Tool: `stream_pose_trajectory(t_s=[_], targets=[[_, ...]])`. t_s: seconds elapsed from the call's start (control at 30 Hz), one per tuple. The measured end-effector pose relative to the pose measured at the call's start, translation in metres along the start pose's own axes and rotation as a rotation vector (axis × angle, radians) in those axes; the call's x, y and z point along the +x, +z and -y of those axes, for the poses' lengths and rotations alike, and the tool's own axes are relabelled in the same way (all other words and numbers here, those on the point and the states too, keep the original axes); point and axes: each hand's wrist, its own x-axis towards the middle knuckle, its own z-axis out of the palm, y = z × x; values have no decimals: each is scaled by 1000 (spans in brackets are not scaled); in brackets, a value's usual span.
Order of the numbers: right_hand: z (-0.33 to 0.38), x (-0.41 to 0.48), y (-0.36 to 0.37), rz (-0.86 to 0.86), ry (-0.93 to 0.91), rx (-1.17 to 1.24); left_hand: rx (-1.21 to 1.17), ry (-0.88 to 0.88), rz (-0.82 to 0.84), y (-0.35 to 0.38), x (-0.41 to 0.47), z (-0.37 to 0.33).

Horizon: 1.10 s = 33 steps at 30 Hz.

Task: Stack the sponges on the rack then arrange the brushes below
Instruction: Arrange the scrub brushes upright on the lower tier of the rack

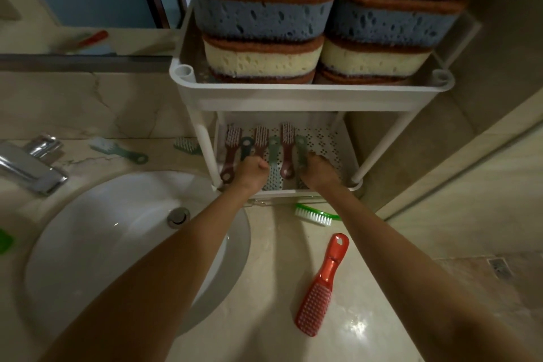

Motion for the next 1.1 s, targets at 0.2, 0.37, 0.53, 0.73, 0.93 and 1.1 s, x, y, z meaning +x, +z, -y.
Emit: stream_pose_trajectory(t_s=[0.2, 0.37, 0.53, 0.73, 0.93, 1.1], targets=[[-1, -2, 3, -6, -45, 12, 20, 3, 0, -1, -4, 1], [-4, -10, 4, -69, -77, 3, 11, 2, -14, -6, -12, 1], [13, -43, 3, -292, -129, 153, -16, 92, -28, -25, -47, -2], [83, -130, 40, -356, -312, 490, -30, -65, -250, -78, -122, 63], [170, -182, 108, 8, -454, 486, 5, -281, -349, -138, -168, 166], [254, -205, 161, 221, -596, 347, -58, -376, -451, -199, -187, 245]])
